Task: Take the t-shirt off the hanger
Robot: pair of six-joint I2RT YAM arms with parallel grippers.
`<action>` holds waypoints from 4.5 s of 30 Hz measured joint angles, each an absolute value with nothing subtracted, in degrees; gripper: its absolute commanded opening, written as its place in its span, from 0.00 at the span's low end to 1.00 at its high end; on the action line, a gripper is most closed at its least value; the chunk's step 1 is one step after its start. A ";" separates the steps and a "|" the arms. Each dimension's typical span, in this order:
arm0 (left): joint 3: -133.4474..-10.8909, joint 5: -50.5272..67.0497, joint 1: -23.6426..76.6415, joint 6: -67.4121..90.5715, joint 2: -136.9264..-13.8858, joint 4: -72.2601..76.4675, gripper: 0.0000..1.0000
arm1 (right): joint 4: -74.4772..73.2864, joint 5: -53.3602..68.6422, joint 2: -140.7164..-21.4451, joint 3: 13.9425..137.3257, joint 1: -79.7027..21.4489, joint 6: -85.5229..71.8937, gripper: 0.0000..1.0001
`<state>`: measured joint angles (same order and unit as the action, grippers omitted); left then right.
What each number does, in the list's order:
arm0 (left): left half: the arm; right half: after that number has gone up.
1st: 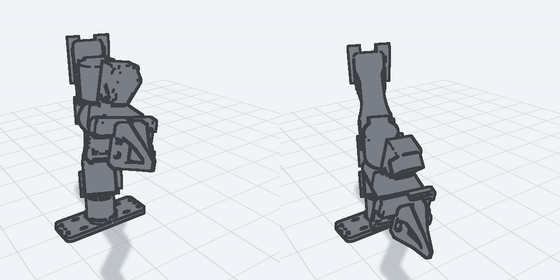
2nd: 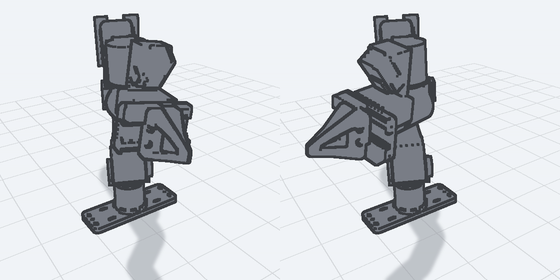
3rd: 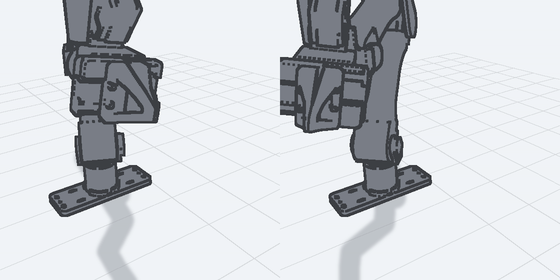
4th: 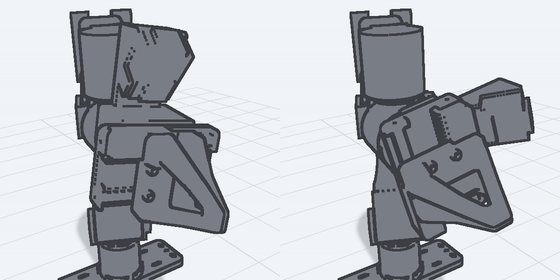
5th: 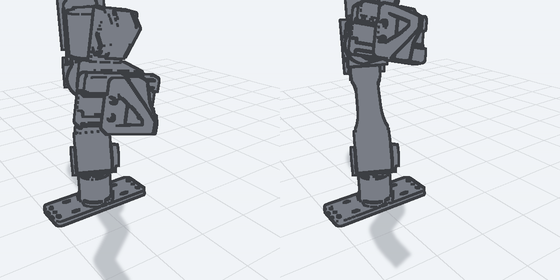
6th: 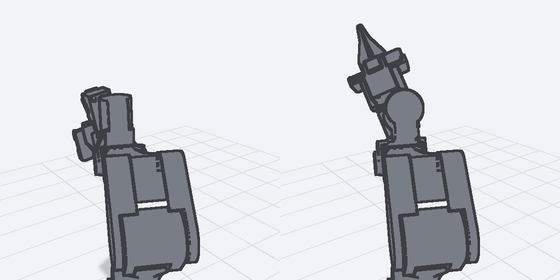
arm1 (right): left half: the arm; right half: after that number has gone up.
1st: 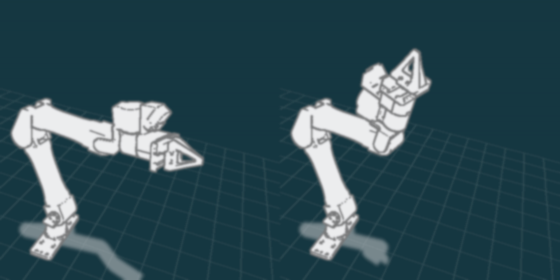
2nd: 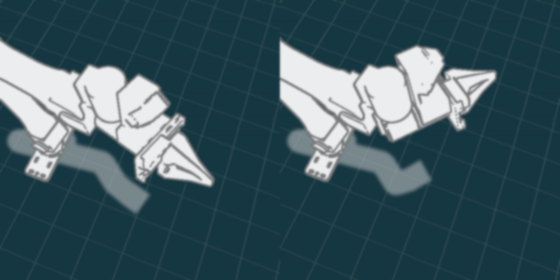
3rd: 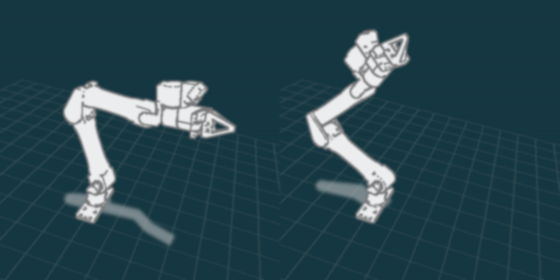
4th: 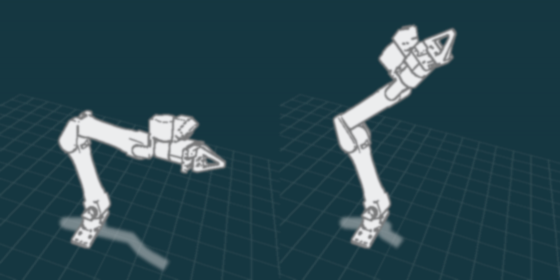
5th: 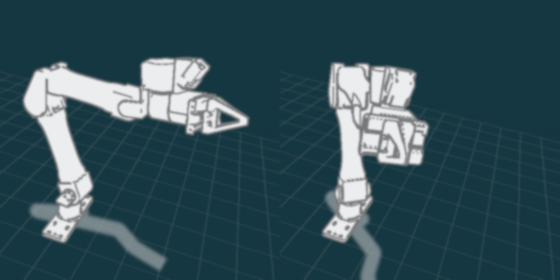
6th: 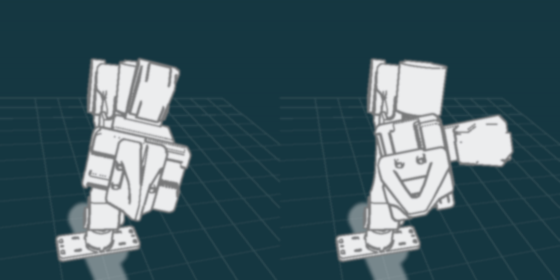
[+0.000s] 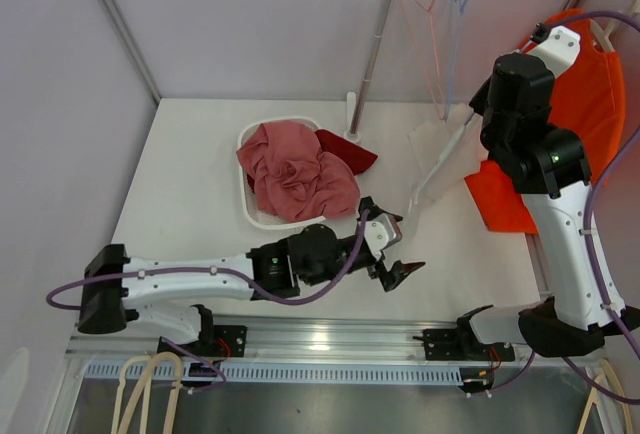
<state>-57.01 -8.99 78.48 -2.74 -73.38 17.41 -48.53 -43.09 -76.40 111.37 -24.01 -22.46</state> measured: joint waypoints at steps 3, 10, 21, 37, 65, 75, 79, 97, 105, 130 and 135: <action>-59.48 -10.41 78.52 -3.64 -78.32 17.67 0.99 | -49.39 -43.07 -76.31 112.25 -24.56 -22.46 0.00; -63.86 -17.76 78.04 -4.12 -83.94 18.04 1.00 | -49.58 -42.35 -74.24 113.30 -25.04 -22.46 0.00; -67.40 -27.22 76.62 -3.99 -88.12 19.22 0.84 | -49.65 -40.93 -72.73 113.36 -25.08 -22.48 0.00; -67.64 -38.13 78.35 -4.64 -88.18 19.11 0.01 | -48.99 -41.32 -74.02 113.36 -25.19 -21.78 0.00; -41.56 -44.34 90.56 4.73 -62.96 15.62 0.01 | -45.30 -39.31 -78.50 107.57 -18.90 -19.16 0.00; -64.20 -23.44 70.35 17.89 -83.46 -0.89 0.01 | -47.20 -35.29 -75.77 114.10 -20.88 -19.64 0.00; -75.61 -15.18 66.50 20.88 -93.54 -7.51 0.01 | -46.92 -34.54 -72.34 115.61 -20.93 -19.18 0.00; -102.54 -5.65 58.85 16.38 -93.62 -21.76 0.01 | -24.36 -31.53 -72.66 108.09 -18.96 -7.81 0.00; -121.32 -8.67 39.92 11.75 -96.53 -18.81 0.01 | -15.49 -25.12 -77.91 108.12 -14.28 -2.59 0.00; -120.75 -13.89 18.31 6.94 -95.48 -14.04 0.01 | -4.03 -11.00 -92.68 110.76 -3.03 0.67 0.00; -108.75 -18.31 18.24 17.04 -90.70 -21.32 0.01 | -1.21 -8.88 -92.49 110.06 -1.30 0.64 0.00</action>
